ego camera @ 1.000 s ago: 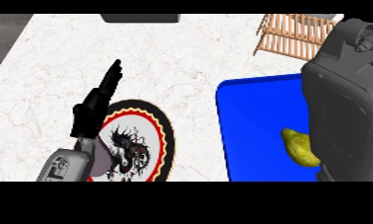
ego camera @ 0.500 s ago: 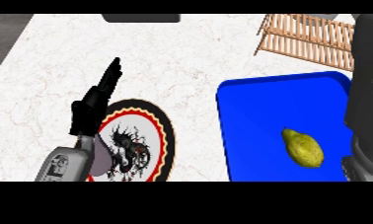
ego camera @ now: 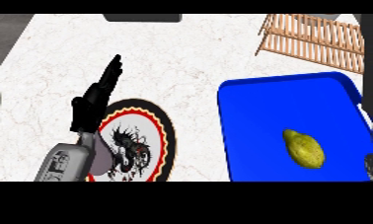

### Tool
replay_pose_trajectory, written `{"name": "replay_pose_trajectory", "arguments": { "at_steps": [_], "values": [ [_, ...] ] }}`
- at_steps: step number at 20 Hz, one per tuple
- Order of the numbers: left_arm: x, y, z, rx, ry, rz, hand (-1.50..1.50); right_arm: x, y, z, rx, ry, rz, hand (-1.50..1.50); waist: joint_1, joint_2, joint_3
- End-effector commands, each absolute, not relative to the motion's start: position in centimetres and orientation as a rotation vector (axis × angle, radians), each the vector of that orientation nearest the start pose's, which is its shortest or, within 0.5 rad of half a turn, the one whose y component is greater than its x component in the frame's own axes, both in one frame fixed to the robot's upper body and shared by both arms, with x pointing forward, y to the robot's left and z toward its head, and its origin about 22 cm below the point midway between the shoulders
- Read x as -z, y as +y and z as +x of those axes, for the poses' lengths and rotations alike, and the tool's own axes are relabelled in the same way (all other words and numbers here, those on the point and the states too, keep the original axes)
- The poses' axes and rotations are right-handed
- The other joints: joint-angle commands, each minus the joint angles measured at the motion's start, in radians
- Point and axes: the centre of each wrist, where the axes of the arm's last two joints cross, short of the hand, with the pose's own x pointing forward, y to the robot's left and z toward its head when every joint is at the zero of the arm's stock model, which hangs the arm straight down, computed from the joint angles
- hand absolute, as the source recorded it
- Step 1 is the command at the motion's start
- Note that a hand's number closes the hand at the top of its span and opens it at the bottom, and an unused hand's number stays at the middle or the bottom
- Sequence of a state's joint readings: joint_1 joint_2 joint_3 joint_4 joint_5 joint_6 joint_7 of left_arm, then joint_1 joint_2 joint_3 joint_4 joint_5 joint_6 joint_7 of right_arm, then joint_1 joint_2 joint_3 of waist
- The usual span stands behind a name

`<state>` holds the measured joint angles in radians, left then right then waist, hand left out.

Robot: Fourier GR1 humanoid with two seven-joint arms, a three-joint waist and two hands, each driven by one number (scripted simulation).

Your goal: Pick the can from the tray and place it in the tiered shelf

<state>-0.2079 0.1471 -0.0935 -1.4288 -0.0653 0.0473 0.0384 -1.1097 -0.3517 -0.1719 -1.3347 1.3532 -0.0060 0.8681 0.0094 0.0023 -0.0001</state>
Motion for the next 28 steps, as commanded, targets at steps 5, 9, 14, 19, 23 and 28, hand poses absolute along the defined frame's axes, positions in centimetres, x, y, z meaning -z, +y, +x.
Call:
{"name": "replay_pose_trajectory", "arguments": {
  "at_steps": [5,9,14,19,23,28],
  "values": [
    [-1.8,21.5,29.4,0.261,-1.581,0.094,0.0,-30.2,-23.3,41.0,-0.14,-1.424,-1.768,1.5,0.003,0.002,0.0],
    [-1.7,22.0,29.3,0.266,-1.578,0.09,0.0,-29.1,-26.3,41.7,0.006,-1.427,-1.734,1.5,0.004,0.003,0.0],
    [-1.4,22.7,27.7,0.267,-1.576,0.099,0.0,-27.5,-26.8,41.8,0.184,-1.588,-1.546,1.5,0.008,0.001,0.001],
    [-1.3,21.8,28.5,0.258,-1.592,0.108,0.0,-28.9,-29.3,42.7,0.169,-1.605,-1.547,1.5,0.004,0.001,0.0],
    [-0.8,20.9,28.4,0.26,-1.586,0.109,0.0,-28.0,-31.4,42.8,0.162,-1.626,-1.543,1.5,0.001,0.001,0.0],
    [-1.9,20.9,28.4,0.274,-1.576,0.087,0.0,-27.0,-32.1,42.7,0.21,-1.272,-1.755,-1.5,-0.005,-0.004,-0.001]
  ]
}}
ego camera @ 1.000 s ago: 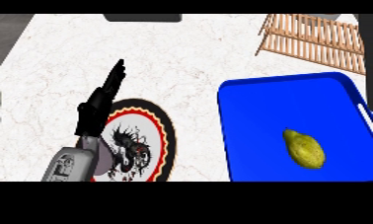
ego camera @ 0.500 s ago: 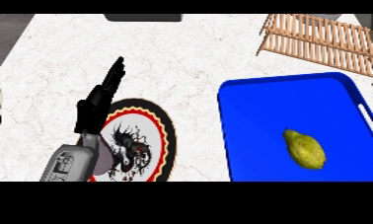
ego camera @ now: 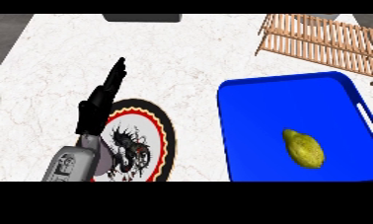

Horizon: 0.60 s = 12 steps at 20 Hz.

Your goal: Pick the can from the tray and place it in the tiered shelf

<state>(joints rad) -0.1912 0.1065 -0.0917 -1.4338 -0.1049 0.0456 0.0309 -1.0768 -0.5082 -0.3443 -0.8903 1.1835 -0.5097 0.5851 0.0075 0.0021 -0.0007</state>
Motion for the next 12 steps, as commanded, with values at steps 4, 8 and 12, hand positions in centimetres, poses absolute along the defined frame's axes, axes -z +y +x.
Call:
{"name": "replay_pose_trajectory", "arguments": {
  "at_steps": [4,8,12],
  "values": [
    [-1.7,21.9,27.9,0.255,-1.564,0.102,0.0,-26.9,-33.8,41.4,0.216,-1.256,-1.767,-1.5,-0.008,-0.005,0.0],
    [-3.0,22.3,27.3,0.262,-1.57,0.097,0.0,-26.2,-33.5,40.8,0.332,-1.323,-1.653,-1.5,-0.005,-0.006,0.001],
    [-0.7,21.7,28.4,0.254,-1.562,0.118,0.0,-29.5,-34.0,39.9,0.411,-1.453,-1.549,-1.5,-0.009,-0.003,0.001]
  ]
}}
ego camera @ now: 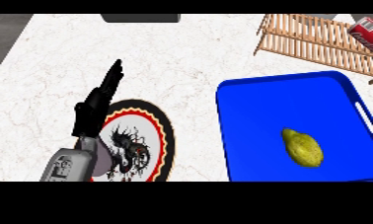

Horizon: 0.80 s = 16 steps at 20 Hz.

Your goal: Pick the can from the tray and place it in the tiered shelf

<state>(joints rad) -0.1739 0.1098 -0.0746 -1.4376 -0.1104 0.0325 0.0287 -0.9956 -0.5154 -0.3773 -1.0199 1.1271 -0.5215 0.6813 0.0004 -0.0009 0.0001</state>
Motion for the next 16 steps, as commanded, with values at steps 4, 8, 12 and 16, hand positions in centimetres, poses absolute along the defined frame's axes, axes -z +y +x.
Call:
{"name": "replay_pose_trajectory", "arguments": {
  "at_steps": [4,8,12,16],
  "values": [
    [-1.1,23.2,28.5,0.274,-1.572,0.097,0.0,-29.6,-33.0,39.9,0.379,-1.499,-1.478,-1.5,0.002,0.001,0.0],
    [-2.4,21.4,27.9,0.255,-1.575,0.089,0.0,-31.8,-32.7,39.1,0.452,-1.524,-1.456,-1.5,0.008,-0.001,0.0],
    [-1.9,22.0,27.4,0.266,-1.569,0.111,0.0,-33.0,-32.9,37.8,0.659,-1.623,-1.388,-1.5,0.004,-0.003,0.0],
    [0.2,23.0,28.0,0.255,-1.553,0.115,0.0,-35.9,-35.1,35.6,0.832,-1.632,-1.381,-1.5,-0.004,0.0,-0.001]
  ]
}}
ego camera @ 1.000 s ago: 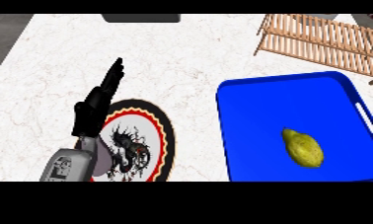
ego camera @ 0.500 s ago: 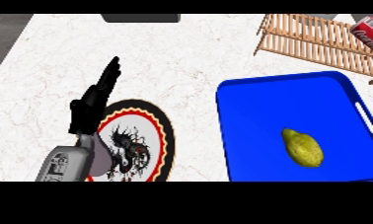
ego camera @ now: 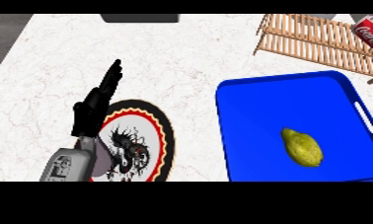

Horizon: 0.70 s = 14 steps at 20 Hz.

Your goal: Pick the can from the tray and place it in the tiered shelf

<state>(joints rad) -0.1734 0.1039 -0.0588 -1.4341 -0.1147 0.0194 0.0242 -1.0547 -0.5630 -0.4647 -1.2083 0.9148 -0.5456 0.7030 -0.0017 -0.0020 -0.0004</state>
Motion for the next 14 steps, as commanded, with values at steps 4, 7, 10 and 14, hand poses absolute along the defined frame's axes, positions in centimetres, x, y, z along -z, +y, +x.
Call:
{"name": "replay_pose_trajectory", "arguments": {
  "at_steps": [4,7,10,14],
  "values": [
    [-1.1,23.9,27.9,0.243,-1.56,0.115,0.0,-37.7,-37.8,30.9,0.924,-1.554,-1.402,-1.5,-0.013,-0.005,0.0],
    [-0.9,23.6,28.2,0.25,-1.553,0.125,0.0,-37.1,-39.9,28.3,0.92,-1.399,-1.32,-1.5,-0.034,-0.01,0.0],
    [0.0,24.3,26.4,0.221,-1.541,0.14,0.0,-37.6,-41.5,24.5,0.84,-1.321,-1.35,-1.5,-0.041,-0.015,0.001],
    [-0.2,24.4,26.7,0.197,-1.546,0.138,0.0,-37.4,-43.1,19.1,0.791,-1.289,-1.356,-1.5,-0.06,-0.016,0.001]
  ]
}}
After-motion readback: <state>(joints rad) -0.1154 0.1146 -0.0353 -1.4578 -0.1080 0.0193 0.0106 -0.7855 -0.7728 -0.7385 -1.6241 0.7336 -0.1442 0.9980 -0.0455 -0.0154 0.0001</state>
